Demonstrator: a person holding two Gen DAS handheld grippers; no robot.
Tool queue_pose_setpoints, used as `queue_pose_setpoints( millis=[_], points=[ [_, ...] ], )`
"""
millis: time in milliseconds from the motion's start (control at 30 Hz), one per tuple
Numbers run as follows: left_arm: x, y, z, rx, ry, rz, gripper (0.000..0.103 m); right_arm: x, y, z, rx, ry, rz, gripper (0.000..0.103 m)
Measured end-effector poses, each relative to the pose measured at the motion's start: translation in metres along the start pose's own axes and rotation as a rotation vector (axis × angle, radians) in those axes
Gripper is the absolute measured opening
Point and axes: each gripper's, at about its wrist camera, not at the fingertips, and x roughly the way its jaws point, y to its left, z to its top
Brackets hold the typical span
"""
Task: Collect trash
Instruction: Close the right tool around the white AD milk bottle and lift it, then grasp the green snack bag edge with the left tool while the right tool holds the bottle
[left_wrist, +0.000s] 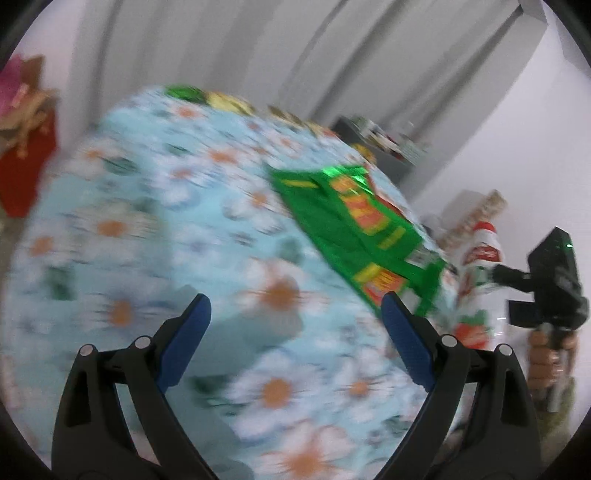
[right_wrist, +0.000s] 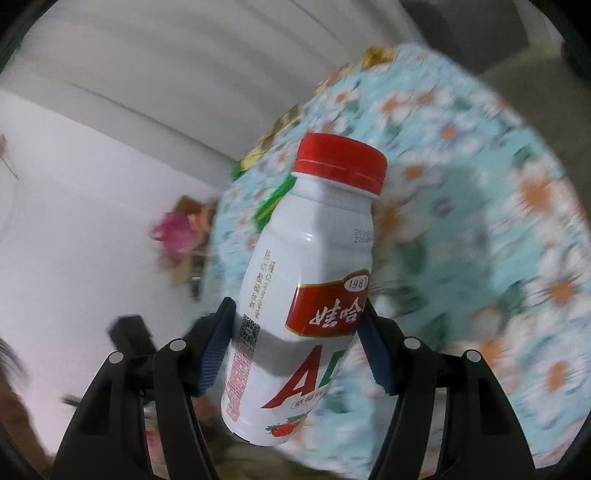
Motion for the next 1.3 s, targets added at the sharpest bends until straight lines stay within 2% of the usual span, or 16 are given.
queue_pose_setpoints(
  millis=[67,200,433,533,633,700,733,867,1000,1167,1300],
  points=[
    [0.015,-0.004,0.001,-0.021,0.043,-0.056,0.088,0.007,-0.003,0.000,-0.026,-0.009,-0.043,0.063],
    [0.047,-0.012,0.007,-0.074,0.127,-0.135,0.075,0.027,-0.009,-0.003,-0.022,-0.010,-0.038,0.063],
    [0.092,-0.016,0.025,-0.212,0.166,-0.257,0.069,0.034,-0.022,-0.003,0.008,-0.022,0.016,0.063],
    [0.106,-0.019,0.026,-0.251,0.154,-0.259,0.057,0.037,-0.027,-0.004,0.025,-0.031,0.034,0.063],
    [0.113,-0.025,0.021,-0.270,0.148,-0.249,0.034,0.034,-0.031,-0.008,0.042,-0.038,0.047,0.063],
    [0.116,-0.030,0.015,-0.266,0.159,-0.230,0.013,0.031,-0.031,-0.009,0.043,-0.040,0.051,0.063],
    [0.117,-0.032,0.012,-0.255,0.168,-0.218,0.012,0.028,-0.030,-0.009,0.037,-0.041,0.051,0.063],
    [0.100,-0.042,0.014,-0.195,0.163,-0.214,0.003,0.011,-0.030,-0.013,0.010,-0.038,0.054,0.063],
    [0.058,-0.046,0.014,-0.105,0.155,-0.185,0.001,-0.009,-0.039,-0.022,0.018,-0.031,0.075,0.062],
    [0.004,-0.043,0.003,-0.035,0.241,-0.185,0.001,-0.027,-0.058,-0.037,0.062,-0.011,0.160,0.062],
    [-0.018,-0.050,-0.008,0.061,0.288,-0.075,0.001,-0.039,-0.054,-0.044,0.047,-0.021,0.214,0.062]
  ],
)
